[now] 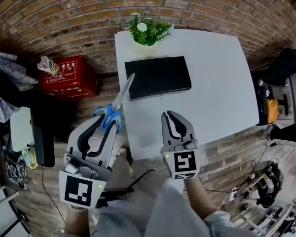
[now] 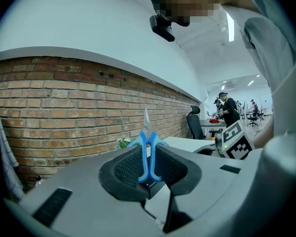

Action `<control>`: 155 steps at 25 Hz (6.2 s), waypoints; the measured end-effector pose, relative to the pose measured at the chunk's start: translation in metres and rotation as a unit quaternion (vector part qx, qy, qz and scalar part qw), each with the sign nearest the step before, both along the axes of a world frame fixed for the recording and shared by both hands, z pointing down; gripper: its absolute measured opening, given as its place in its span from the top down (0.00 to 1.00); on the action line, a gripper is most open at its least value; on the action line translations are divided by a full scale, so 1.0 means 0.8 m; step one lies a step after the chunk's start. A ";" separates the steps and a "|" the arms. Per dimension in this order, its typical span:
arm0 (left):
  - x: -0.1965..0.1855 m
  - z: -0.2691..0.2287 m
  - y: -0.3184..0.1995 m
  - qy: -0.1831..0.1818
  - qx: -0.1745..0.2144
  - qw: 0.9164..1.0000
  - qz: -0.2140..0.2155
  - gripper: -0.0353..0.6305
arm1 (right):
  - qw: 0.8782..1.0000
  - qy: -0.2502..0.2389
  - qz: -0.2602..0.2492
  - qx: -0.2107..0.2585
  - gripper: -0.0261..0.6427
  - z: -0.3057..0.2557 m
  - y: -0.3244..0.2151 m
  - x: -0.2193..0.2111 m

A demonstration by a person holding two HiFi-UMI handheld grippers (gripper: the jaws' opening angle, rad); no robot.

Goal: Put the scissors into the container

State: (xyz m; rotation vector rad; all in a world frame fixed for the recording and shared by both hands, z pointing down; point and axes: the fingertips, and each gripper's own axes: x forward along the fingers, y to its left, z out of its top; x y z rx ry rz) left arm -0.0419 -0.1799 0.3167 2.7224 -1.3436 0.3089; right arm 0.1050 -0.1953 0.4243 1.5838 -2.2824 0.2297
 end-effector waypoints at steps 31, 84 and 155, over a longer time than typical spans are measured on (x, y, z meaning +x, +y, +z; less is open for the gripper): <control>-0.021 0.064 -0.023 -0.019 -0.048 0.997 -0.064 0.80 | 0.993 0.010 0.030 -0.111 0.80 0.150 -0.090 0.016; 0.010 0.059 0.010 -0.016 -0.041 0.999 0.028 0.80 | 0.986 -0.009 0.085 -0.142 0.82 0.162 0.013 0.027; 0.240 0.289 -0.013 -0.371 -0.138 0.841 0.369 0.80 | 0.970 -0.060 0.235 -0.035 0.87 0.010 0.138 0.194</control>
